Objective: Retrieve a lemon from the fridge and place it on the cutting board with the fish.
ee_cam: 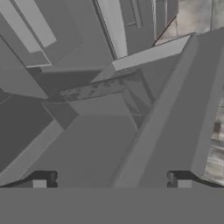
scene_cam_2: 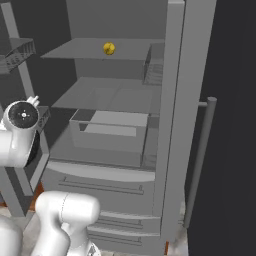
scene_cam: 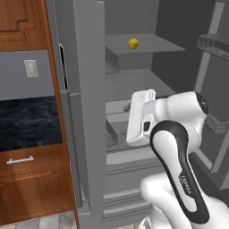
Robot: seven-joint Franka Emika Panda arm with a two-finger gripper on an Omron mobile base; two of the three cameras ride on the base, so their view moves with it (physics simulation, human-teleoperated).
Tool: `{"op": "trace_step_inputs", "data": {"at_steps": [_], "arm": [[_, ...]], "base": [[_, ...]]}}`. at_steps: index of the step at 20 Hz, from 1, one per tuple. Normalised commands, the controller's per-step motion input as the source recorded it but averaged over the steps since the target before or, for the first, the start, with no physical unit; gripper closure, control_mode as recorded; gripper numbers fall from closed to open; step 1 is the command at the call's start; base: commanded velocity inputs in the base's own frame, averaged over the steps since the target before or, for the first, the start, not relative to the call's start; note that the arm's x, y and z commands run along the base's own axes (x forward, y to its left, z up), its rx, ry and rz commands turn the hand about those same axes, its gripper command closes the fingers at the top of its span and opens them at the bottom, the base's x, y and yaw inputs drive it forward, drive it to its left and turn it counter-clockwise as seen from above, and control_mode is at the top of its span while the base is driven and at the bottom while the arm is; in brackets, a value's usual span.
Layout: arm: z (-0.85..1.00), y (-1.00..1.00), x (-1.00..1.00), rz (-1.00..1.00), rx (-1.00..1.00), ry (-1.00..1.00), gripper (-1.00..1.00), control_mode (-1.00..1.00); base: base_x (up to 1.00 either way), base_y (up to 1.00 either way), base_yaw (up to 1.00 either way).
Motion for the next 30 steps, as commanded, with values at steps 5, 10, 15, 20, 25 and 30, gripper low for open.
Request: {"op": "trace_step_inputs", "data": {"at_steps": [5,10,15,20,25,30], "arm": [[0.00,-0.90,0.00,-0.10,-0.15,0.00,-1.00,-1.00],[0.00,-0.65,0.00,0.11,-0.37,-0.22,-1.00,-1.00],[0.00,-0.69,0.00,0.48,-0.42,-0.22,-1.00,-1.00],[0.03,-0.54,-0.01,0.62,-0.55,-0.17,-1.00,-1.00],[0.04,-0.19,0.00,0.51,-0.82,-0.05,-1.00,-1.00],[-0.18,0.00,0.00,0.44,-0.90,0.02,-1.00,-1.00]], "base": [[0.00,0.00,0.00],[0.00,0.00,0.00],[0.00,0.00,0.00],[0.00,0.00,0.00],[0.00,0.00,0.00],[0.00,0.00,0.00]]}}
